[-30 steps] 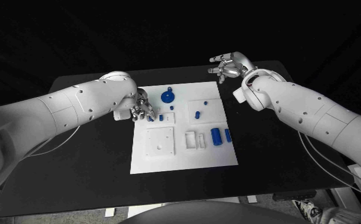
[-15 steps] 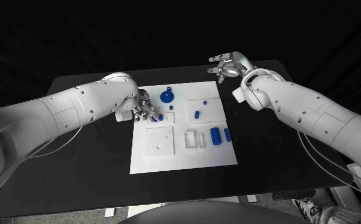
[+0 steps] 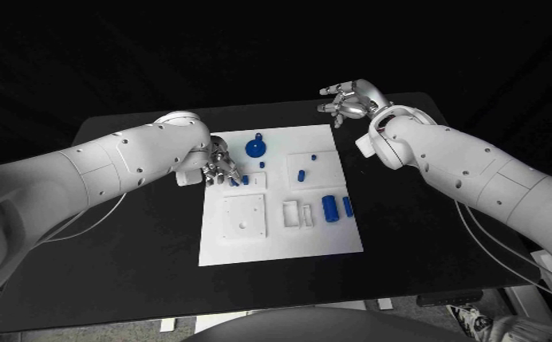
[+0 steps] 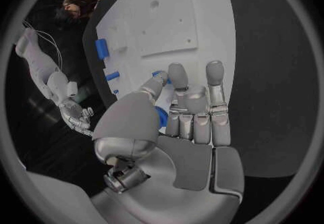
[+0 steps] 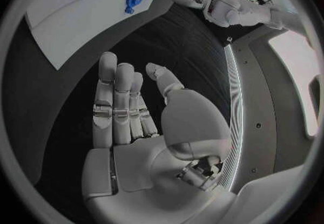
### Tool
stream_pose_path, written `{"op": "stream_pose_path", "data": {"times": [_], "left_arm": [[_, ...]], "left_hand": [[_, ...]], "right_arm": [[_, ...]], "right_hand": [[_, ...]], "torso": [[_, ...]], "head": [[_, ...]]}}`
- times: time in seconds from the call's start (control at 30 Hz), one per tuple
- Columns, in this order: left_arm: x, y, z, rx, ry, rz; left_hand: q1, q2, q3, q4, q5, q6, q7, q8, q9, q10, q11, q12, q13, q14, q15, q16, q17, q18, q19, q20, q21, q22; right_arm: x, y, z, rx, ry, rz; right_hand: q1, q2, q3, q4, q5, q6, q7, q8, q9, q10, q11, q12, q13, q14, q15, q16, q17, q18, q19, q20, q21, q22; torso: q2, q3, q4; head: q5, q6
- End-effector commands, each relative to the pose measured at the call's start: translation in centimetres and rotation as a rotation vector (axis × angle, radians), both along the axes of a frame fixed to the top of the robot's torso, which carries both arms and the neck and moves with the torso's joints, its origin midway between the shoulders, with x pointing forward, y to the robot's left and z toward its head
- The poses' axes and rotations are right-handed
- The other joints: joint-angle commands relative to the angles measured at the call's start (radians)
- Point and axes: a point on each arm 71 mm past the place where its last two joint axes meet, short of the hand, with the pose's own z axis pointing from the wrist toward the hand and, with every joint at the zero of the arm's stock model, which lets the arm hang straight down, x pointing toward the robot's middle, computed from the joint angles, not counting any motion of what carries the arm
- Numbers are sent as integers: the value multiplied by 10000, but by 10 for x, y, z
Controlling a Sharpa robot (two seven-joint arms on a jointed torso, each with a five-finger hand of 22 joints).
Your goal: Assemble the parts on the task board
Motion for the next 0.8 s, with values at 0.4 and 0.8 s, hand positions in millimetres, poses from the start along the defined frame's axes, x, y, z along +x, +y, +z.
{"op": "stream_pose_path", "data": {"times": [0.4, 0.8], "left_arm": [[1, 13, 0, 269, -246, 306], [0, 11, 0, 213, -315, 282]], "left_hand": [[334, 372, 658, -694, 353, 215, 33, 47, 78, 515, -40, 439, -337, 263, 6, 205, 450, 94, 48, 126, 276, 191], [339, 347, 569, -551, 177, 425, -24, 61, -29, 527, -66, 796, -914, 404, 11, 299, 741, 140, 73, 190, 407, 187]], "right_arm": [[0, 0, 0, -27, -17, 113], [0, 0, 0, -26, -20, 122]], "right_hand": [[-17, -49, 59, -19, 18, -56, 34, -62, -15, 8, -5, -60, -10, -5, -17, -63, -12, 48, -78, -19, 26, 14], [-39, -48, 71, -6, 26, -44, 35, -60, -14, 11, -4, -59, -11, -5, -15, -65, -13, 48, -79, -17, 24, 22]], "torso": [[3, -10, 5], [-2, -4, 6]], "head": [[21, -46], [31, -29]]}}
